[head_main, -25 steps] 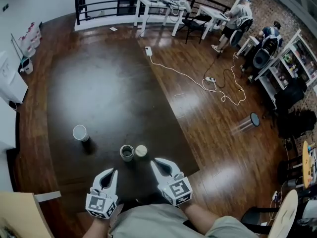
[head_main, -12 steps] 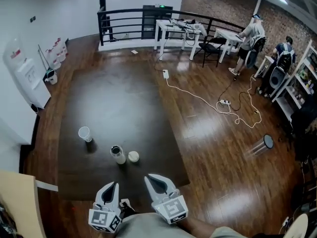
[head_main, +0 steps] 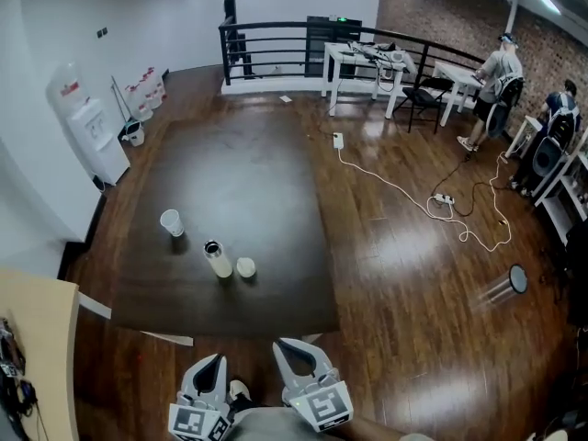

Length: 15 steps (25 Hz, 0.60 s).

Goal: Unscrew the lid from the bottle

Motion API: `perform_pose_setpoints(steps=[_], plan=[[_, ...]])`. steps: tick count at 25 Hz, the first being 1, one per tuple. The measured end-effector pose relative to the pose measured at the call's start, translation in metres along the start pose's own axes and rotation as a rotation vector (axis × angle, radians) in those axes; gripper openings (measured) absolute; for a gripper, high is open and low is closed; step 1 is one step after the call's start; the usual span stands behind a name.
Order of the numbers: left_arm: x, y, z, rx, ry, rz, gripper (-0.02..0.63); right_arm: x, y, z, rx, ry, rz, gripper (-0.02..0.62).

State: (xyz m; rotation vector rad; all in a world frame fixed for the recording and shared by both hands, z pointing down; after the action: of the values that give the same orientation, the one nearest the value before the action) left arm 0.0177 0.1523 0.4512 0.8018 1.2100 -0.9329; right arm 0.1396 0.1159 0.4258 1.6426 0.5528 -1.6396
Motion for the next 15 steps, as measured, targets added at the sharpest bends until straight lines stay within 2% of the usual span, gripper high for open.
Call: perform_pose_setpoints(steps=[9,11,15], plan=[[0.027,0.015,-0.042,0.010,0.072,0.111,0.002,0.021,-0.033,-0.032,0.000,0.073,0.022,0.000],[0.026,0.017,-0.056,0.007,0.076,0.105,0.002,0.019,-0.042,-0.039,-0.013,0.070,0.022,0.001],[0.009,0.013,-0.092,0.004,0.050,0.145,0.002,0.018,-0.072,-0.052,-0.036,0.069,0.028,0.001]])
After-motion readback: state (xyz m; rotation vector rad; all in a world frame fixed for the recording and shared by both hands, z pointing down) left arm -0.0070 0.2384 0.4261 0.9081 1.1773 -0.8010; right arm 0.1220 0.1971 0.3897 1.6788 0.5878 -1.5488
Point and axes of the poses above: the fingertips, and each gripper's own axes: z forward along the fingers, y to its right, x out of its top, the point moved 2 cm from there along -z, backward along the fingers, and after that the axes turned 12 degrees about z, right-handed, at the moved point
